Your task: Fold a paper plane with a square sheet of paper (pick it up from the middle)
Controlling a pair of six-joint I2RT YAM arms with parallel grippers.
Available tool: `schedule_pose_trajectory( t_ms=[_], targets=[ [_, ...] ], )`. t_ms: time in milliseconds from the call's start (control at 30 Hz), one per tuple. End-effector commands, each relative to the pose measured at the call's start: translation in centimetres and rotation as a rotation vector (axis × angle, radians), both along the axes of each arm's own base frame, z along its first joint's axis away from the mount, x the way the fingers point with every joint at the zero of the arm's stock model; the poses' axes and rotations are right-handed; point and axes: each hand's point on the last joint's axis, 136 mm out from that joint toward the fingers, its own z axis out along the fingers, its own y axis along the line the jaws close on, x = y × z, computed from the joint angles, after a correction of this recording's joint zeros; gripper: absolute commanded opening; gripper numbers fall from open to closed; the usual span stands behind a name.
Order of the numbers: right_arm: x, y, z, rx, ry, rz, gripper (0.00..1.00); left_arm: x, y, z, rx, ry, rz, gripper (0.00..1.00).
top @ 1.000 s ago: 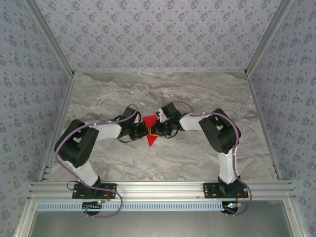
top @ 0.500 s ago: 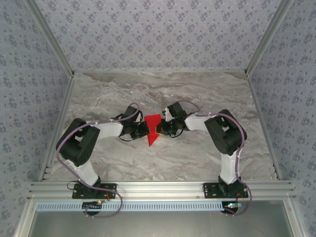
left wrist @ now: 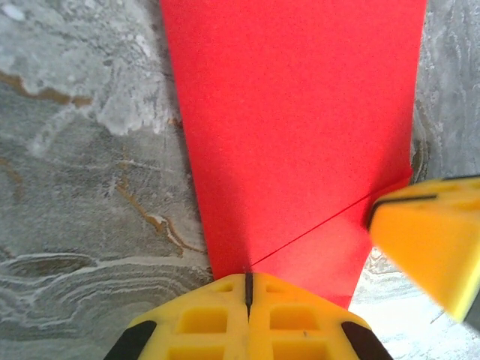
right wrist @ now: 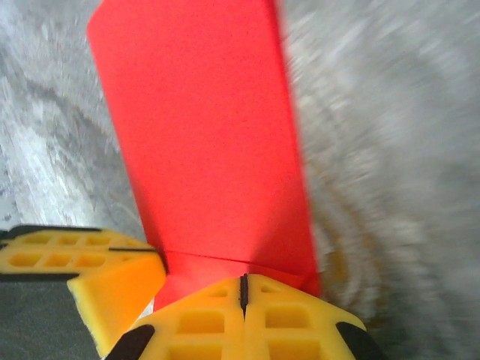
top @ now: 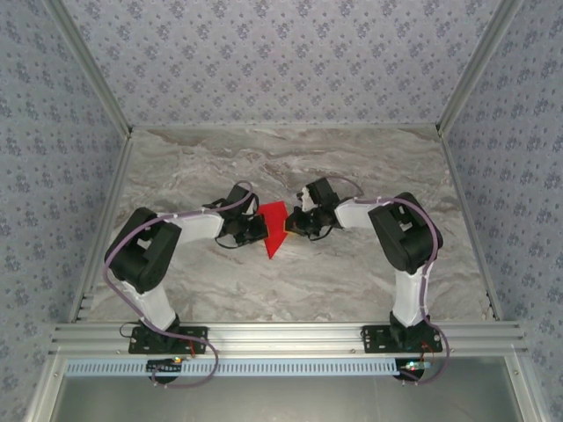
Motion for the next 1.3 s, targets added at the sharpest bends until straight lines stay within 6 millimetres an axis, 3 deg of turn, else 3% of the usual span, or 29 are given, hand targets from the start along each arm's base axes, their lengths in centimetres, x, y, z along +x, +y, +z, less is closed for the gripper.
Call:
schedule_pose_trajectory(
  t_ms=[0,133,233,433,567,667,867,967,1133,1267],
  targets=[
    [1.5,-5.4,-2.3,-0.169,0.033,-0.154,0.00,-2.3,3.1,-3.7,0.167,0.104,0.011,0.00],
    [2.4,-5.5,0.2,-0.163,-0.042,-0.165,0.00,-2.2,2.8,-3.5,0.160,0.094,0.006,0.00],
    [1.9,-4.1,1.6,-0.126,-0.072,-0.126,0.00,-2.0,2.5,-3.3,0.152,0.087,0.003,0.00],
    [-0.4,0.6,1.8,-0.059,-0.056,0.006,0.00,-1.7,2.2,-3.1,0.145,0.082,-0.001,0.00],
    [-0.5,2.0,1.2,-0.052,-0.040,0.031,0.00,-1.7,2.2,-3.2,0.146,0.083,-0.002,0.00],
    [-0.3,1.6,0.3,-0.088,-0.022,0.016,0.00,-1.7,2.2,-3.2,0.144,0.083,-0.002,0.00],
    [1.2,-3.0,-2.4,-0.208,0.025,-0.106,0.00,-1.7,1.9,-3.2,0.131,0.078,-0.007,0.00],
    [2.2,-4.6,-1.4,-0.210,-0.007,-0.149,0.00,-1.6,1.6,-3.2,0.112,0.077,-0.005,0.00],
    [2.1,-3.4,2.6,-0.125,-0.092,-0.121,0.00,-0.9,0.4,-2.8,0.040,0.058,0.017,0.00],
    [-0.5,-0.3,4.1,-0.012,-0.075,-0.032,0.00,-0.4,-0.2,-2.4,-0.001,0.034,0.030,0.00]
  ],
)
